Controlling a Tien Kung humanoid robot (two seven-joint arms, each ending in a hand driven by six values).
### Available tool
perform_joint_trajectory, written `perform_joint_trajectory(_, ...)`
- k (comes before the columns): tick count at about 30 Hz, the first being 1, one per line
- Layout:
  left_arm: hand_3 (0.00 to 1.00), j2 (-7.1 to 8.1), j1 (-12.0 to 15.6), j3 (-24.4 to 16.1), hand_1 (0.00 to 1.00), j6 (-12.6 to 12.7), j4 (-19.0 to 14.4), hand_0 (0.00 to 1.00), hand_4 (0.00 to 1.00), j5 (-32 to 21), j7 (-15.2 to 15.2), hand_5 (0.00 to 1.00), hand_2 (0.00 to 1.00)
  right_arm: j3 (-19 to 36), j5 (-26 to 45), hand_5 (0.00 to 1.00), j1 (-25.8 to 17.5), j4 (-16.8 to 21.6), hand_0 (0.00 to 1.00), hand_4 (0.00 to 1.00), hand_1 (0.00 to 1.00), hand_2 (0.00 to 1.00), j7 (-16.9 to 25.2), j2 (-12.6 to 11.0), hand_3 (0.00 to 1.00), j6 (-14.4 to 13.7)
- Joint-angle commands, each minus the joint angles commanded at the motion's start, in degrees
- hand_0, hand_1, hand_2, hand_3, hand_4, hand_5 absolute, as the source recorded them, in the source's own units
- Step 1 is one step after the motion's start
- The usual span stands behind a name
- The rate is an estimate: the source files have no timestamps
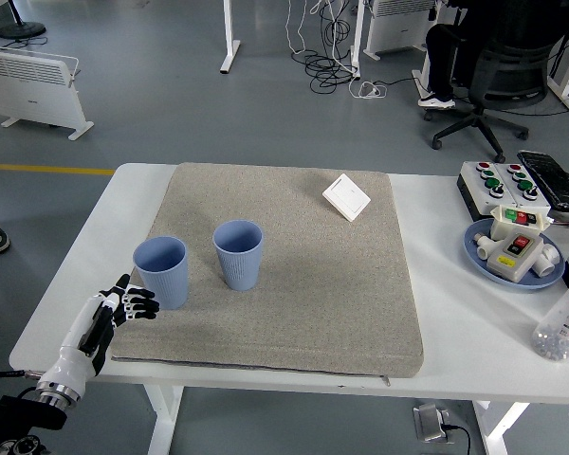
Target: Push cup pick cup insert cup
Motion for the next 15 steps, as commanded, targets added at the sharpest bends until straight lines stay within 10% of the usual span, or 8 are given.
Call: perform_joint_trajectory(15,0.483,1.3,-3.4,1.4,0.582,-0.8,3.6,0.608,0.621,1.3,1.2,0.998,0.508,0.0,-0.4,0.494,-0.2,0.0,0.758,0.073,0.649,0.67,-0.1,0.0,0.56,0.0)
